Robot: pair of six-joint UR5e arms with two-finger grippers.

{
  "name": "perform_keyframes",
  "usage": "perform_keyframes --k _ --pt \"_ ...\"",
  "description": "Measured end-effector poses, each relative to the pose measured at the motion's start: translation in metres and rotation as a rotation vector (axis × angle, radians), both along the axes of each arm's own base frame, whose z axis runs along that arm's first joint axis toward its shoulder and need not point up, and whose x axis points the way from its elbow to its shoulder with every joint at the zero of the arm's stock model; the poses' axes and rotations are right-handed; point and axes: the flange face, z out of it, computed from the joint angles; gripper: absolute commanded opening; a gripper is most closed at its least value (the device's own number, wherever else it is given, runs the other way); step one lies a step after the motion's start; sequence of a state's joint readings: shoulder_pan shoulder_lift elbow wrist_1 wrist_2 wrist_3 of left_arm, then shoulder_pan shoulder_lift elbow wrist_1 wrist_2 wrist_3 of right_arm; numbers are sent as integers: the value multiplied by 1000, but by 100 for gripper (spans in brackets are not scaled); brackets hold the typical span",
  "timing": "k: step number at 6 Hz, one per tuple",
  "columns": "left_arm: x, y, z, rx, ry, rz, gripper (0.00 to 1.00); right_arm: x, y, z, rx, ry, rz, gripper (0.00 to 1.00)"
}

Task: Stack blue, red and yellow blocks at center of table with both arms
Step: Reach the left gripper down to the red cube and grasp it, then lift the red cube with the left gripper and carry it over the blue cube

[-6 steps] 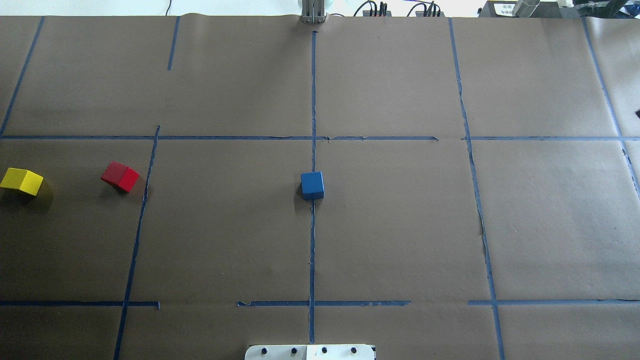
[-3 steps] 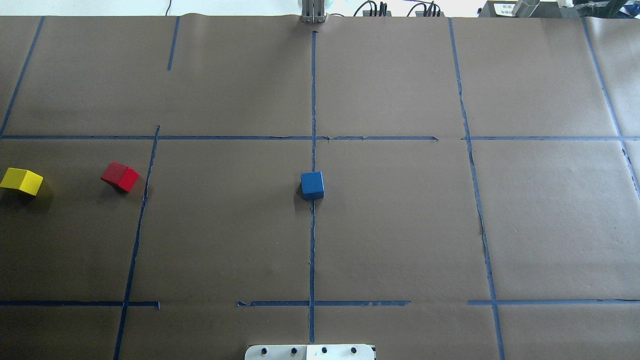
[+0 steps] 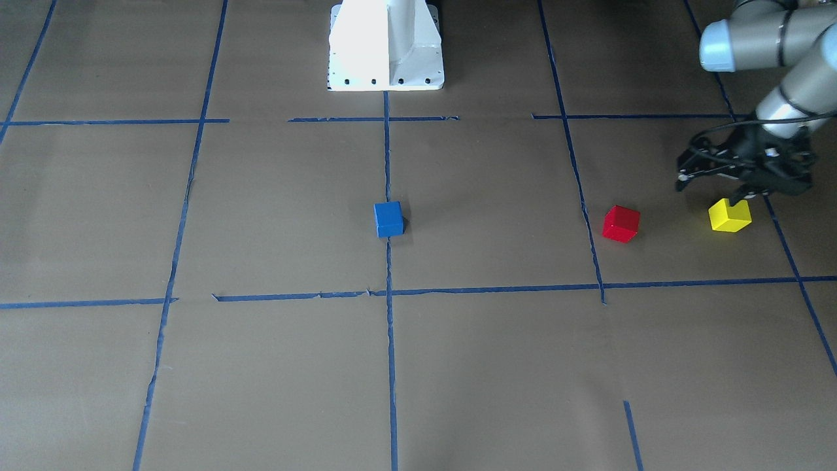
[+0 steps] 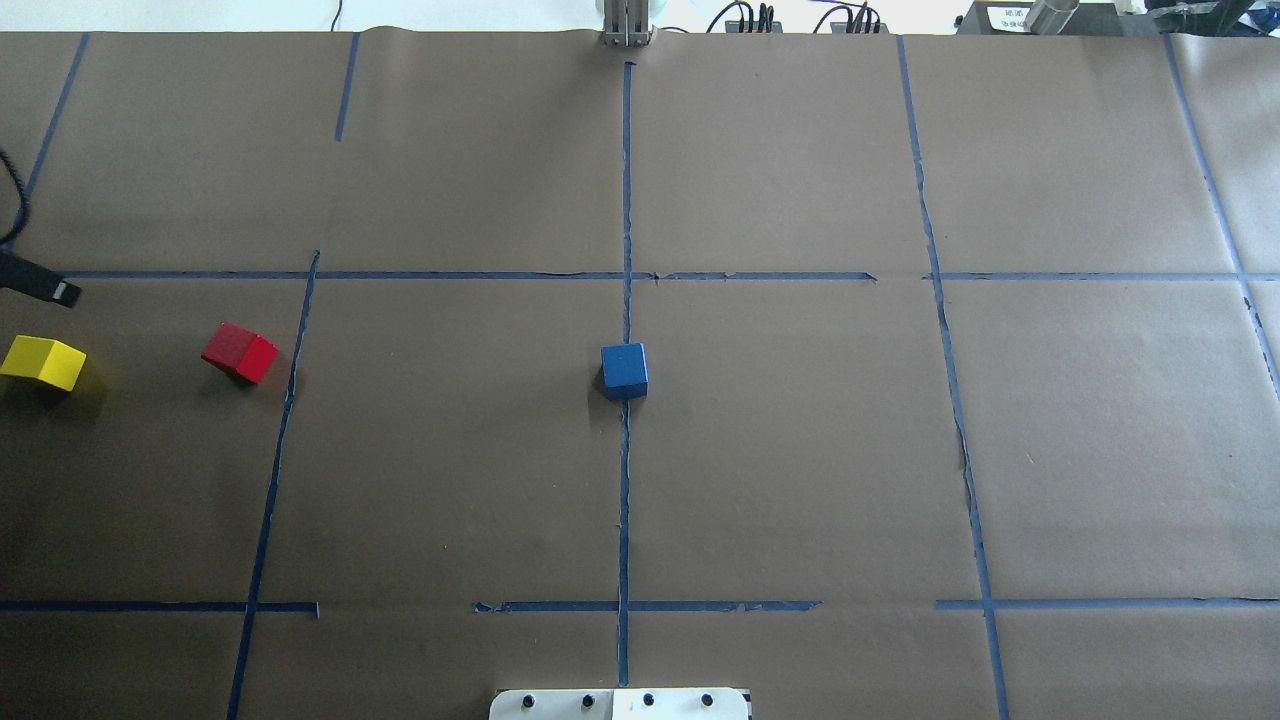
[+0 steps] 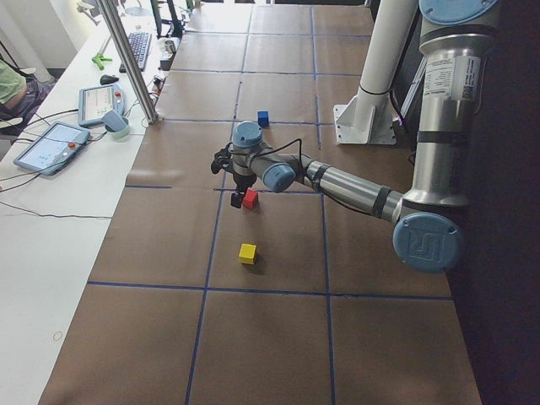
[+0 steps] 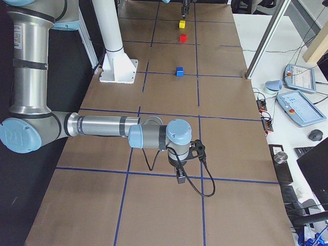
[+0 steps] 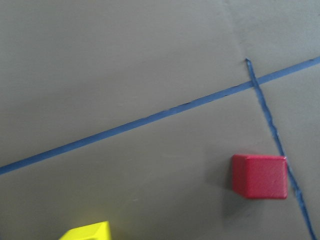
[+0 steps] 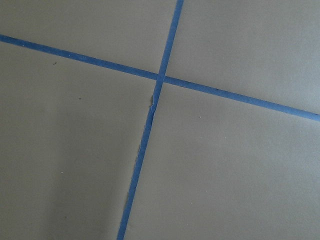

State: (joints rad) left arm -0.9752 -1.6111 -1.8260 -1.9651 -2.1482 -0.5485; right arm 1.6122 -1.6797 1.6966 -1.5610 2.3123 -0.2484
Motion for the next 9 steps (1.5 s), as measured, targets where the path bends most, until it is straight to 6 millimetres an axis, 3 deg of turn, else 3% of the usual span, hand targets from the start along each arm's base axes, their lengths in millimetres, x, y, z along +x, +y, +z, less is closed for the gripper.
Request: perform_keyframes --k 1,4,6,7,8,9 --pt "26 0 -2 -19 0 -4 100 0 1 1 -3 -2 1 100" --pt "79 -1 4 -45 -11 -16 100 0 4 4 -8 -3 1 100" --pt "103 -1 24 -61 -20 -4 100 0 4 4 -8 -2 0 100" --pt "110 -4 38 -57 -15 0 84 0 4 4 -8 -1 0 100" --pt "115 -7 41 -49 -4 2 44 0 4 4 -8 -1 0 100" --pt "117 -9 37 -44 5 1 19 0 4 4 -8 -1 0 100"
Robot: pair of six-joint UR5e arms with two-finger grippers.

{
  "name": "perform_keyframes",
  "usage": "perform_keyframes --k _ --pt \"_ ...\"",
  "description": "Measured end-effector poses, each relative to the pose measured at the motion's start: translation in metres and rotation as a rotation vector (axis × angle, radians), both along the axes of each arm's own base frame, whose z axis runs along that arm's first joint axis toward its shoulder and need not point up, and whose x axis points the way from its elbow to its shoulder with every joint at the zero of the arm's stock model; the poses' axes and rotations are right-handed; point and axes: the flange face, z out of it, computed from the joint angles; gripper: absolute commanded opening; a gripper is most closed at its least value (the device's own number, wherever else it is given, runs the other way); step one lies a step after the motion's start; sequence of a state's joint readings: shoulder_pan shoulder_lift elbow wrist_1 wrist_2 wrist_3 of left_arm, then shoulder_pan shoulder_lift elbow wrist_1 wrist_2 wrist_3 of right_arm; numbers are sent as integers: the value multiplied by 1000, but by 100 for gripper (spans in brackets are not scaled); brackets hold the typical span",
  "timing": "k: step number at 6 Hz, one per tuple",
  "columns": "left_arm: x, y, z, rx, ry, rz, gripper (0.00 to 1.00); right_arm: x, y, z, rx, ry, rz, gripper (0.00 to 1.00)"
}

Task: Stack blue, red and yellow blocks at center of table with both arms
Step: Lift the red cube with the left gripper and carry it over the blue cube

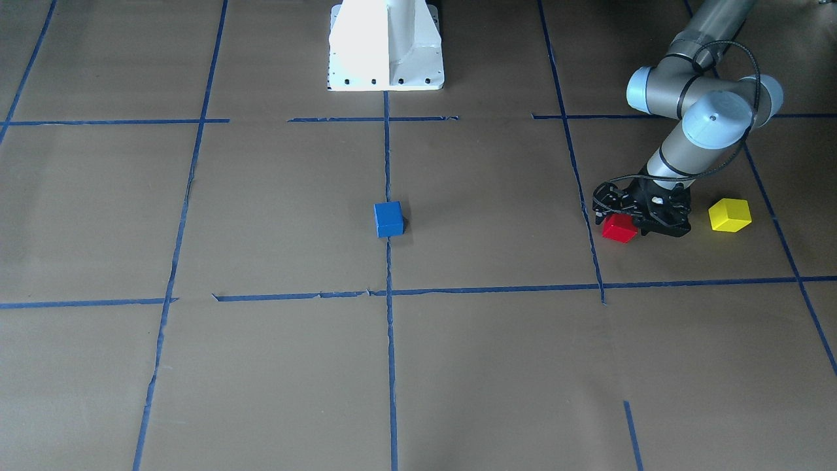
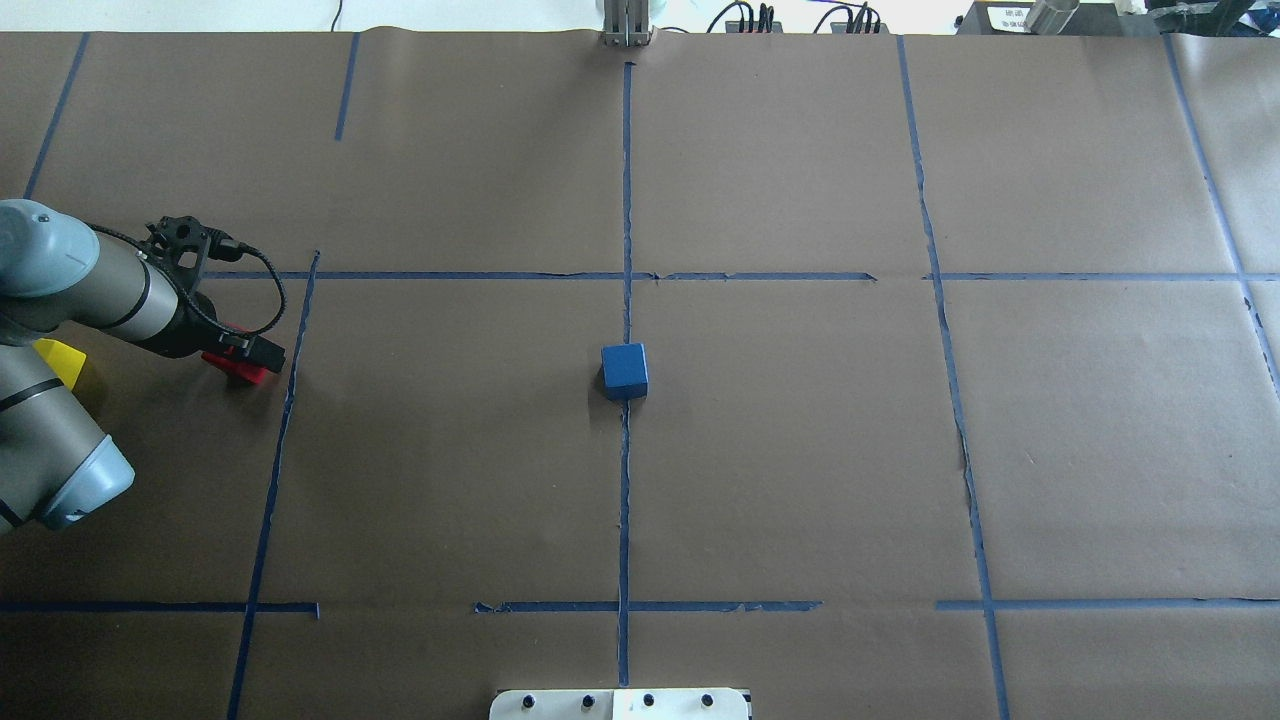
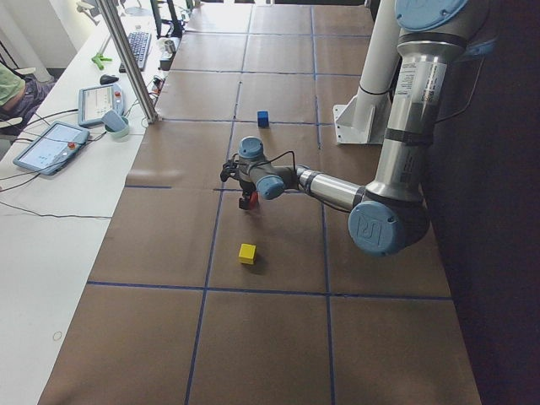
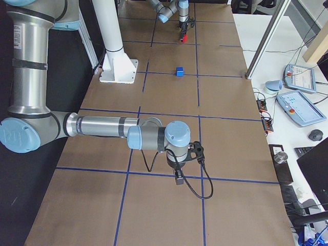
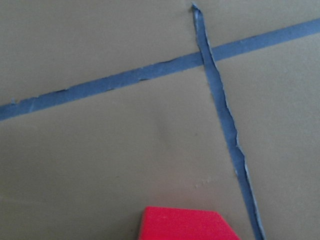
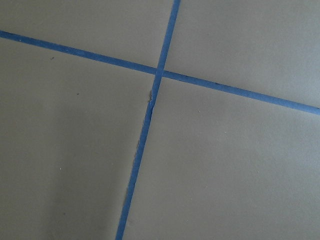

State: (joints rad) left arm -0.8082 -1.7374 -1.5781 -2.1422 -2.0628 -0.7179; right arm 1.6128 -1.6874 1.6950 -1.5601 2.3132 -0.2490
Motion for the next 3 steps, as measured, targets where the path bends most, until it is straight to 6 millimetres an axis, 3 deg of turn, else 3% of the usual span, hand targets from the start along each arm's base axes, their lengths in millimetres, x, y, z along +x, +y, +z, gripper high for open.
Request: perform_keyframes --k 1,3 --pt "-2 0 -4 4 6 -2 8 0 0 0 0 0 0 100" --pt "-11 6 -27 8 27 -16 7 0 0 0 0 -1 0 100"
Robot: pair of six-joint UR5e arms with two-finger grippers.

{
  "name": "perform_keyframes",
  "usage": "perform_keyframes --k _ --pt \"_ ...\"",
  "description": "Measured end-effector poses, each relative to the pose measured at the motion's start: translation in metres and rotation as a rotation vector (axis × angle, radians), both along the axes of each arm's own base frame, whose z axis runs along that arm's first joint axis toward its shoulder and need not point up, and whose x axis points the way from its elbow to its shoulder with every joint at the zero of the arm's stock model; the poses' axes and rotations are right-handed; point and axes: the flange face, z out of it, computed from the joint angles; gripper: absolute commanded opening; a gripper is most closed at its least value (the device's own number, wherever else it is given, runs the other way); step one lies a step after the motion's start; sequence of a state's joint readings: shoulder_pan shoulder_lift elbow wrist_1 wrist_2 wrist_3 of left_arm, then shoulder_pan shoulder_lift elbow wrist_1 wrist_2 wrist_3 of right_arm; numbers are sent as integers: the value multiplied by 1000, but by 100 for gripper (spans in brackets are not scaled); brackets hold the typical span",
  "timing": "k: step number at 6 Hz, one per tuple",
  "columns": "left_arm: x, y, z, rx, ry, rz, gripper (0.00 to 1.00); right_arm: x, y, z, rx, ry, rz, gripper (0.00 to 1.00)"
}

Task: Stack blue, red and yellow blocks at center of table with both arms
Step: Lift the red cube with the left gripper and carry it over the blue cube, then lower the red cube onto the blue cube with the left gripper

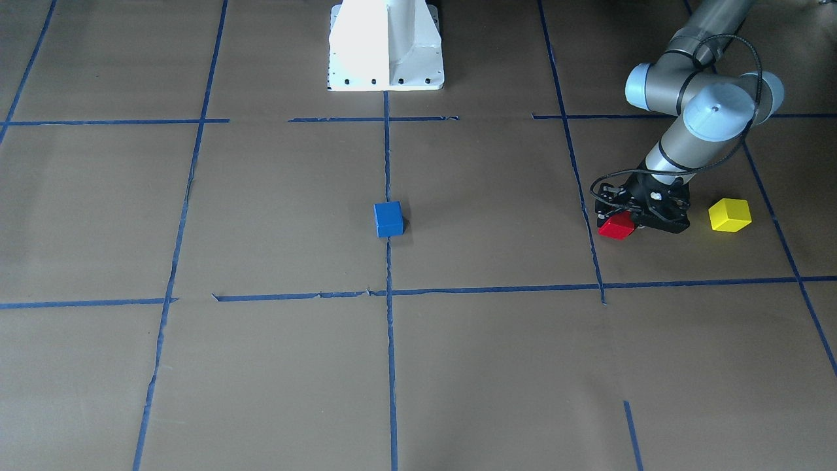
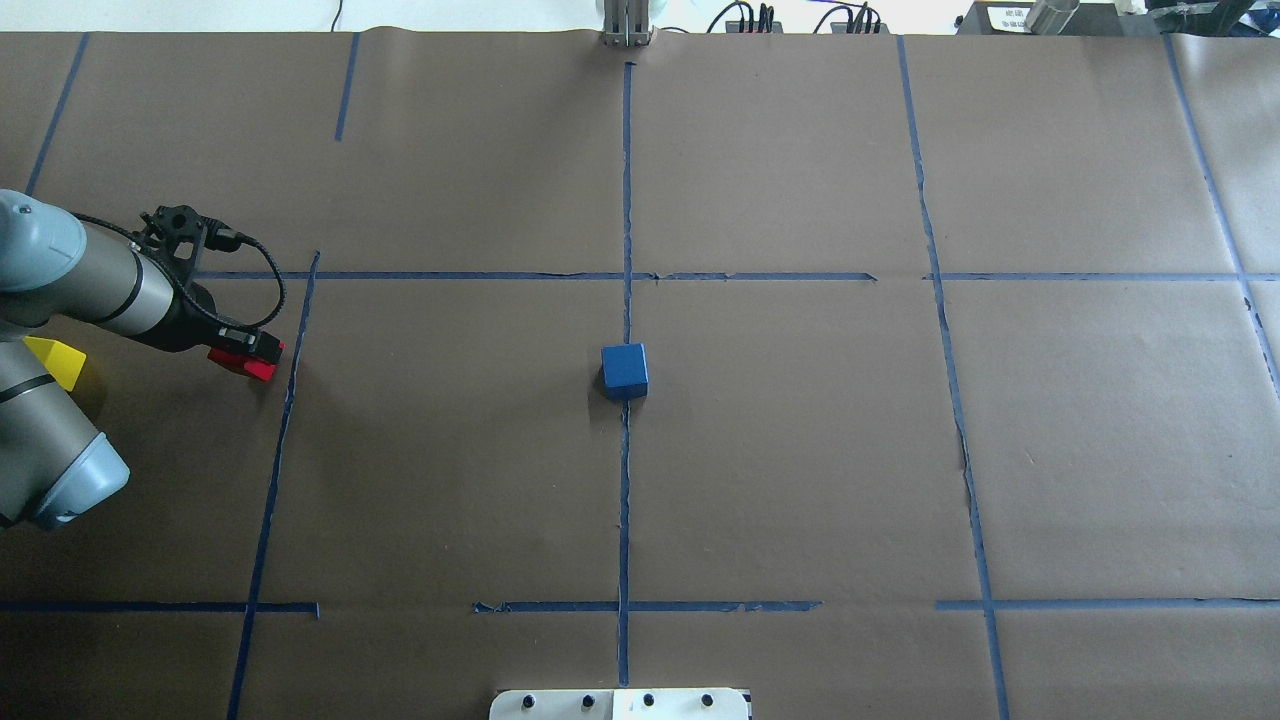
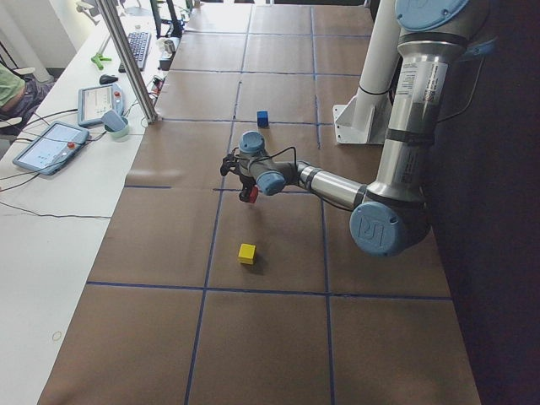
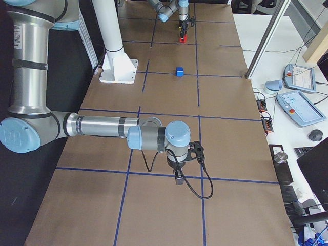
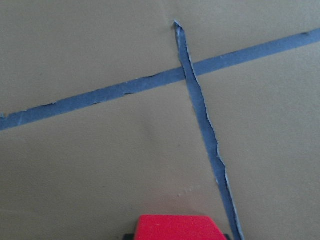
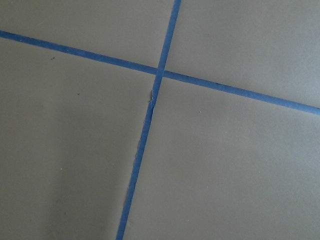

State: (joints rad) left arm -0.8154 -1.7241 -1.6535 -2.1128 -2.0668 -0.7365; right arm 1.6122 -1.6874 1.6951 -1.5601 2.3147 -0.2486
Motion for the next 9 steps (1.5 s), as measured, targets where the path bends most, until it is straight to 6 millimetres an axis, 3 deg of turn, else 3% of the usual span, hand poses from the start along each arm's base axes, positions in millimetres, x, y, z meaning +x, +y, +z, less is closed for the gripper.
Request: perform_keyframes --k 1,2,3,4,6,7,8,9 --pt "1 0 -25 -24 -1 -16 8 0 0 0 0 0 0 100" --pt "10 -6 -63 -57 -2 -39 8 0 0 0 0 0 0 100" --pt "34 -17 -117 -110 -4 -65 8 0 0 0 -1 0 0 100" --pt "71 -20 -174 -165 -12 -93 8 0 0 0 -1 0 0 100" --pt "181 -17 -277 -244 -19 -176 8 0 0 0 0 0 1 100" --pt "230 -13 -311 -272 -28 -206 8 0 0 0 -1 0 0 100" --pt "255 -4 -324 -290 -35 -214 8 0 0 1 -2 0 0 100" --pt "267 3 -329 -302 -37 -215 9 0 0 1 -3 0 0 100"
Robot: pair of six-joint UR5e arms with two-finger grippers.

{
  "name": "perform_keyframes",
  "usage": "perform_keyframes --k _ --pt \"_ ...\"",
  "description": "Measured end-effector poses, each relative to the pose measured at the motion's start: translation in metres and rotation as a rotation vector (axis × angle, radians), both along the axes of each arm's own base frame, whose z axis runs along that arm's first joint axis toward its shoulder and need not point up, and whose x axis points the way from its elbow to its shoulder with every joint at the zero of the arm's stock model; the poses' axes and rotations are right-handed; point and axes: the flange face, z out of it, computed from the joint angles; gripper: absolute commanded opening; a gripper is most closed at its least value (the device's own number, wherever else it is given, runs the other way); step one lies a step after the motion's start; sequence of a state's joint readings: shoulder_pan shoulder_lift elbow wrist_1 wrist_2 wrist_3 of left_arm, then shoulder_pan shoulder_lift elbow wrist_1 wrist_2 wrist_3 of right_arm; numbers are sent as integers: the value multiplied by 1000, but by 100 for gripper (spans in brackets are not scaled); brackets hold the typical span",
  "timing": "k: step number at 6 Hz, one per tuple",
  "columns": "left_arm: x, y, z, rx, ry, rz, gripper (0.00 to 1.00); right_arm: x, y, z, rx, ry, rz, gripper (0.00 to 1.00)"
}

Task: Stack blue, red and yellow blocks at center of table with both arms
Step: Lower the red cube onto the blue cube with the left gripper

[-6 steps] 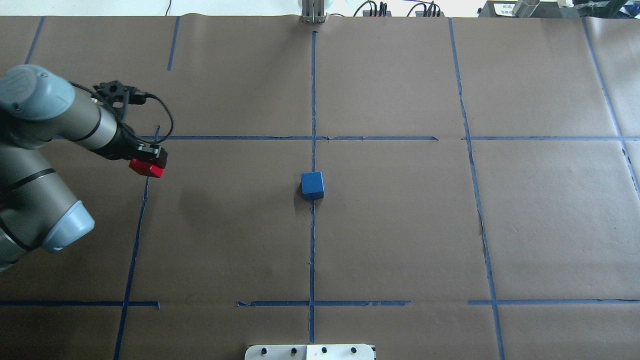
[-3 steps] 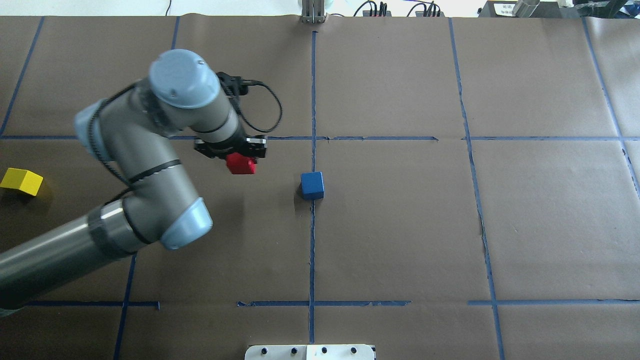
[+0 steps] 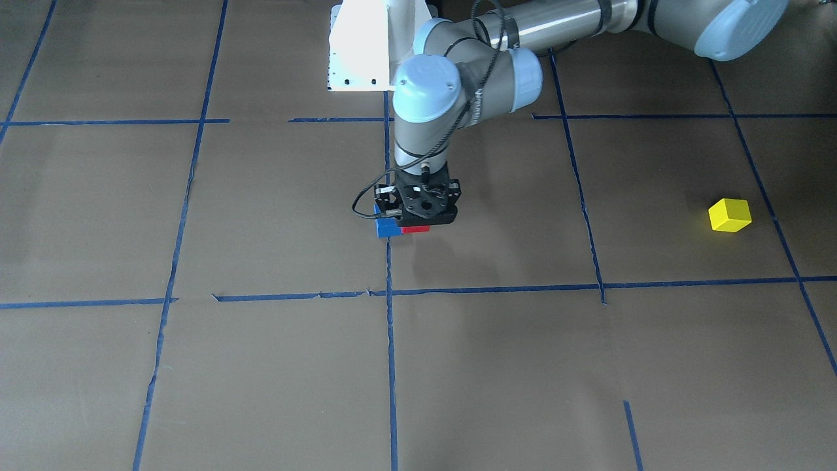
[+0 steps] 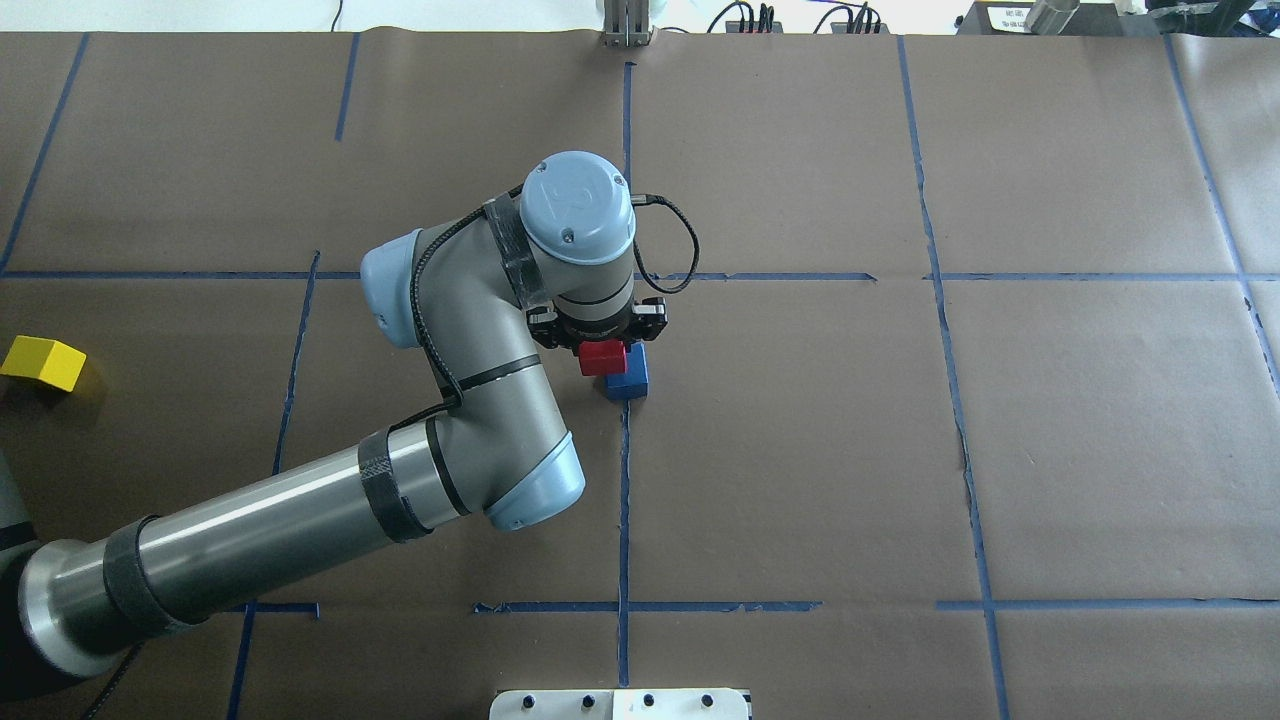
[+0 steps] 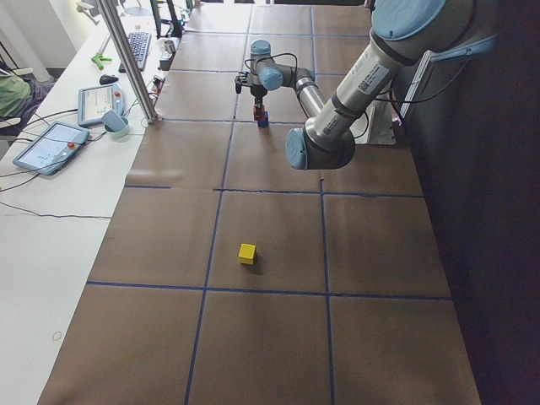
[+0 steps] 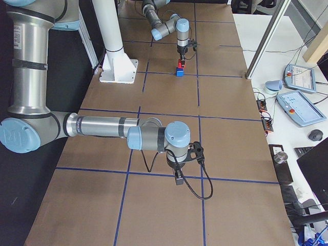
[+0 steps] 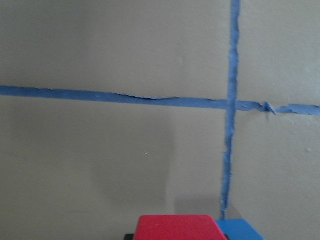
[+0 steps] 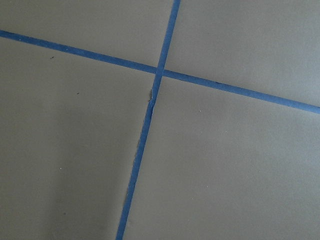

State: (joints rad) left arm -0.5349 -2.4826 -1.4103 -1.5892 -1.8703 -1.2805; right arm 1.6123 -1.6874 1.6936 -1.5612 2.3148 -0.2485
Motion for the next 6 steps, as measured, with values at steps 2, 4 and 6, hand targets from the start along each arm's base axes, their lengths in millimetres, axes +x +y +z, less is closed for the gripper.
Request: perform_keyframes --k 2,4,6 --pt "8 7 -7 -19 6 -9 10 0 0 0 0 0 0 100" --pt "11 10 -13 -40 15 -25 16 0 0 0 1 0 0 100" --pt "14 10 -9 -44 9 -25 27 0 0 0 0 0 0 100"
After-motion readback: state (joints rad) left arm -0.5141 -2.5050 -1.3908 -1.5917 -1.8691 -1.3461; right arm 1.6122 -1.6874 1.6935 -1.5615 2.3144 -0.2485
